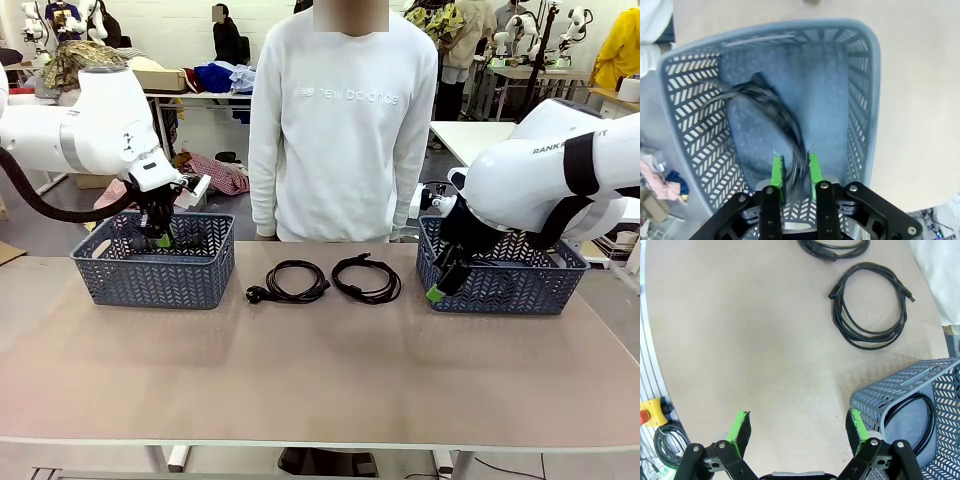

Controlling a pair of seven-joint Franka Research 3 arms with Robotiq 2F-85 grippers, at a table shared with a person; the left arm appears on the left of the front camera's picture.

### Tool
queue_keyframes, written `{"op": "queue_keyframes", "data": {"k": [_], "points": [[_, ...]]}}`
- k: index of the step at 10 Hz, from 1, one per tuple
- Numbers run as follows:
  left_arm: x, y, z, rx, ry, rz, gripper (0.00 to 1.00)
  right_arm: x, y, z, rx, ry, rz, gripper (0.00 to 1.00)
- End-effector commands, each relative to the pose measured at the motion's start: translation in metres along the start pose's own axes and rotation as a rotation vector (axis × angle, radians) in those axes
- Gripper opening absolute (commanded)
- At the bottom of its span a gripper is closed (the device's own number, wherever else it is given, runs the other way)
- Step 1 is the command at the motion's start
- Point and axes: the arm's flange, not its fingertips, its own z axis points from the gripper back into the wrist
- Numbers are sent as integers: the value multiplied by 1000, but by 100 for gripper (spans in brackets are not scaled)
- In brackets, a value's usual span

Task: Organize the cables according to human instructions.
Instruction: Pick up a bundle of cables and place it in the basket indicated by the human.

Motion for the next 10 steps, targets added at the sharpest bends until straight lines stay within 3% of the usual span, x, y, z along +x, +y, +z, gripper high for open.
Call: {"op": "queue_keyframes", "data": {"k": [1, 2, 3, 4, 5, 6, 7, 8, 10], "points": [[0, 4, 7, 11, -10, 23, 54, 1, 1, 0, -4, -1, -2, 100], [-1, 6, 12, 8, -3, 32, 39, 1, 1, 0, -4, -1, -2, 100], [-1, 7, 16, -2, -6, 39, 73, 1, 1, 0, -4, -1, -2, 100], [1, 9, 20, -27, -16, 49, 58, 1, 1, 0, -4, -1, -2, 100], [2, 10, 25, -48, -27, 51, 92, 1, 1, 0, -4, -1, -2, 100], [4, 10, 29, -66, -39, 47, 77, 1, 1, 0, -4, -1, -2, 100], [6, 9, 33, -71, -44, 45, 100, 1, 1, 0, -4, -1, -2, 100], [7, 8, 37, -73, -45, 50, 97, 1, 1, 0, -4, -1, -2, 100], [8, 5, 42, -71, -46, 60, 100, 1, 1, 0, -4, -1, -2, 100]]}}
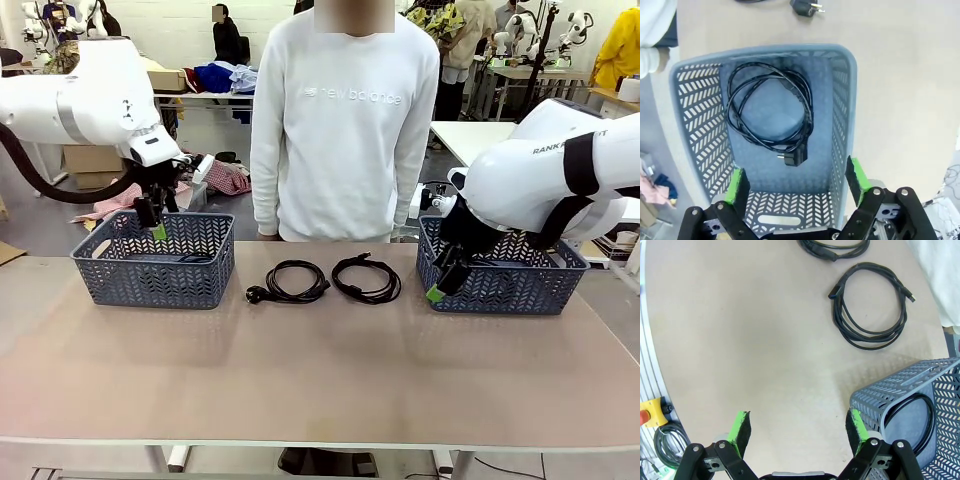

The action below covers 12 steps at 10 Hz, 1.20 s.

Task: Organize the cables according to human instructions.
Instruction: Pick up a bundle of cables and place it in the basket indicated by the human.

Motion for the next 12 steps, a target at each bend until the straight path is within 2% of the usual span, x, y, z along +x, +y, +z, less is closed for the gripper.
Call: {"op": "queue_keyframes", "data": {"k": [1, 2, 3, 6, 7, 8, 10, 12], "points": [[-3, -5, 5, 16, -31, 49, 100, 1, 1, 0, -4, -1, -2, 100], [-2, -8, 4, -8, -32, 106, 100, 1, 1, 0, -4, -1, -2, 100], [0, 0, 3, 5, -5, 12, 100, 1, 1, 0, -4, -1, -2, 100], [0, 0, 3, 5, -5, 12, 100, 1, 1, 0, -4, -1, -2, 100], [3, -1, 2, 1, -12, 33, 100, 1, 1, 0, -4, -1, -2, 100], [9, -5, 7, 19, -74, 113, 100, 1, 1, 0, -4, -1, -2, 100], [27, -31, 18, 47, -139, 236, 100, 1, 1, 0, -4, -1, -2, 100], [45, -59, 20, 69, -167, 272, 100, 1, 1, 0, -4, -1, -2, 100]]}}
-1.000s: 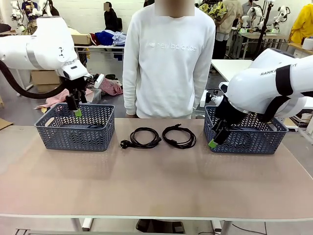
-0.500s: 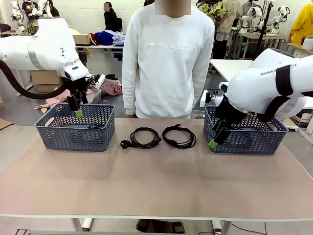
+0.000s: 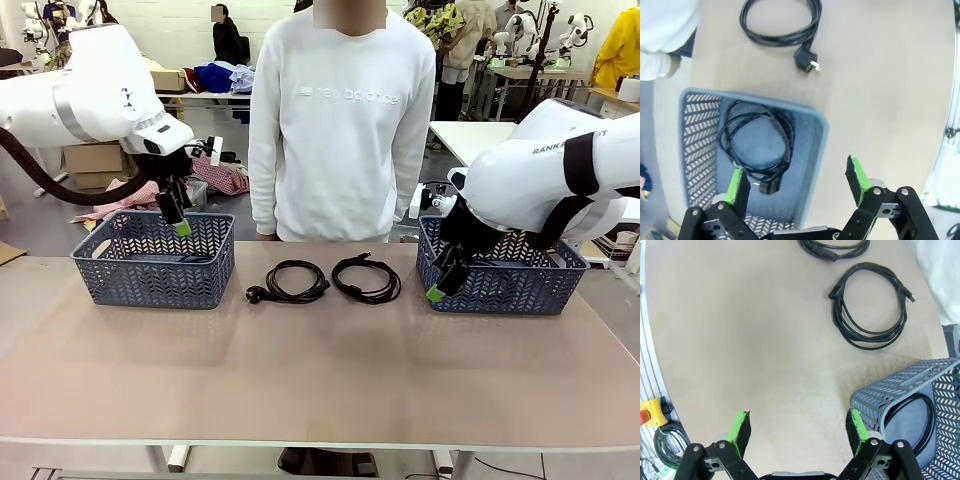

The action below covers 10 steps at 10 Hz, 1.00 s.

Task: Organize the cables according to human instructions.
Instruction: Pick up a bundle of cables and place it in the basket indicated by the human.

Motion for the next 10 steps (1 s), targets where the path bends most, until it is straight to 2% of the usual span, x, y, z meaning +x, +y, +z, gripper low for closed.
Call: {"op": "queue_keyframes", "data": {"k": [1, 4, 6, 8, 9, 10], "points": [[3, -42, -4, 32, -65, 46, 100, 1, 1, 0, -4, -1, -2, 100], [12, -100, -6, 43, -140, 77, 100, 1, 1, 0, -4, -1, -2, 100], [15, -128, -12, -1, -177, 86, 100, 1, 1, 0, -4, -1, -2, 100], [18, -144, -15, -24, -187, 84, 100, 1, 1, 0, -4, -1, -2, 100], [17, -141, -18, -56, -179, 76, 100, 1, 1, 0, -4, -1, -2, 100], [22, -141, -16, -27, -161, 59, 100, 1, 1, 0, -4, -1, -2, 100]]}}
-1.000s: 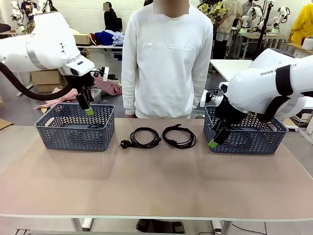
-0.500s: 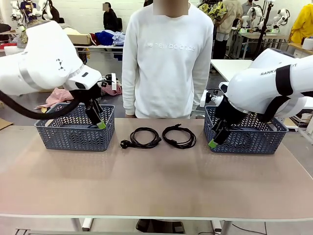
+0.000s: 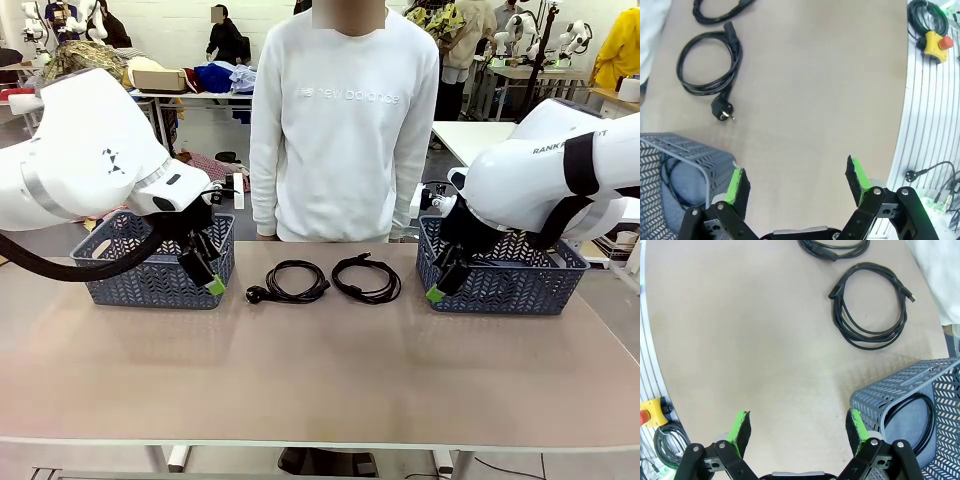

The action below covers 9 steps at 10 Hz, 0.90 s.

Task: Organize the cables according to human instructions.
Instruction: Pick up a bundle of cables and place it in the basket indicated by the human.

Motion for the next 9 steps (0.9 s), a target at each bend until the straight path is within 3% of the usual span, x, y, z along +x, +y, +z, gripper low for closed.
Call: {"op": "queue_keyframes", "data": {"k": [1, 9], "points": [[0, 3, 2, 12, 1, 4, 100, 0, 1, 0, -4, -1, -2, 100], [0, 3, 2, 12, 1, 4, 100, 0, 1, 0, -4, -1, -2, 100]]}}
